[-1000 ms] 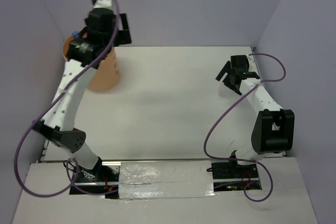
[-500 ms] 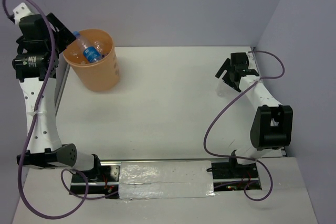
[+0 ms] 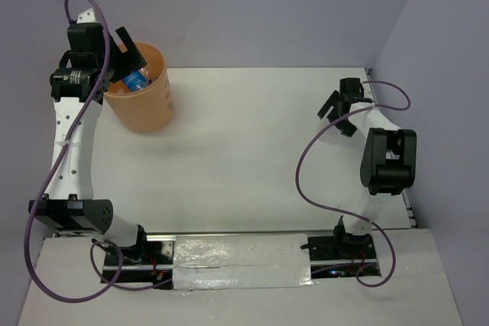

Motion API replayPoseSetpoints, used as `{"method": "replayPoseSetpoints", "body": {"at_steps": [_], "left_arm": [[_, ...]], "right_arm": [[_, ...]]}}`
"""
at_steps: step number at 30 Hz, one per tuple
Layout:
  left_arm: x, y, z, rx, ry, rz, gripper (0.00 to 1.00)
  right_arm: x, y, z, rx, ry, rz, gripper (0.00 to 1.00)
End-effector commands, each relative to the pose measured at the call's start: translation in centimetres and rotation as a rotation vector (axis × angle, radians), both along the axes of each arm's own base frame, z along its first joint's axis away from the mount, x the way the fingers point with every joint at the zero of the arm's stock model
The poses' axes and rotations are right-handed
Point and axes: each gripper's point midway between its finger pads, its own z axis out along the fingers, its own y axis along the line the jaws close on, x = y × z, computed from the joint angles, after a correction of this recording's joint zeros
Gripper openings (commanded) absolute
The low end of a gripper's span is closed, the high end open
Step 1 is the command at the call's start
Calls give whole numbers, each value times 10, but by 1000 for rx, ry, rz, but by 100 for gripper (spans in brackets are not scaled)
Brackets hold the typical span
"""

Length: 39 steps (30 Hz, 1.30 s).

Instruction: Put the plastic bottles in the bin

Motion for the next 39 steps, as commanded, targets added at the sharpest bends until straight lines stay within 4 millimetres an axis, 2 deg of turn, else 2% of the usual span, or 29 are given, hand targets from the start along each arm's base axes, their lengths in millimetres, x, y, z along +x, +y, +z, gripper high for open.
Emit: {"method": "replayPoseSetpoints", "body": {"at_steps": [1, 2, 3, 6, 7, 9, 10, 12, 13, 15, 16, 18, 19, 21, 22, 24, 25, 27, 28, 32, 39], "left_arm": [[7, -10, 23, 31, -77, -57, 99], [7, -20, 23, 31, -77, -85, 99], [8, -21, 23, 30, -74, -90, 99], [9, -28, 25, 29, -82, -112, 99], [9, -28, 26, 28, -82, -113, 99], [9, -31, 29, 22, -88, -127, 99], [9, -32, 30, 17, -88, -132, 99], [9, -36, 35, 5, -98, -148, 99], [8, -37, 36, 0, -101, -156, 99], [8, -45, 40, -23, -110, -191, 99], [9, -49, 42, -34, -116, -208, 99], [11, -64, 42, -73, -115, -279, 99], [12, -70, 42, -91, -115, -308, 99], [17, -83, 38, -117, -101, -357, 99], [19, -96, 33, -132, -83, -399, 99], [19, -116, 32, -139, -79, -453, 99], [18, -124, 32, -147, -76, -477, 99], [21, -135, 30, -160, -68, -506, 99], [19, -145, 30, -179, -66, -545, 99], [18, -163, 38, -243, -103, -621, 99], [29, -185, 32, -308, -105, -684, 99]], "right_arm": [[24, 4, 12, 11, -74, 31, 96], [25, 5, 11, 14, -71, 38, 92], [26, 5, 6, 16, -62, 41, 89], [27, 5, 3, 15, -59, 48, 75], [27, 5, 3, 14, -60, 53, 67], [27, 7, 5, 18, -67, 64, 59], [27, 9, 9, 18, -76, 76, 51], [27, 15, 17, 31, -96, 100, 45], [26, 18, 28, 34, -122, 116, 39], [25, 31, 43, 53, -157, 161, 36], [24, 39, 61, 52, -196, 187, 36], [21, 61, 84, 82, -251, 258, 35], [18, 91, 107, 93, -302, 341, 35], [12, 128, 133, 117, -362, 448, 35], [4, 163, 157, 119, -414, 546, 35], [-6, 203, 185, 135, -480, 663, 36], [-18, 232, 196, 145, -508, 749, 36], [-27, 258, 219, 159, -562, 827, 36], [-37, 275, 225, 169, -573, 880, 36], [-54, 305, 243, 200, -609, 1000, 36], [-73, 327, 250, 212, -610, 1094, 36]]}}
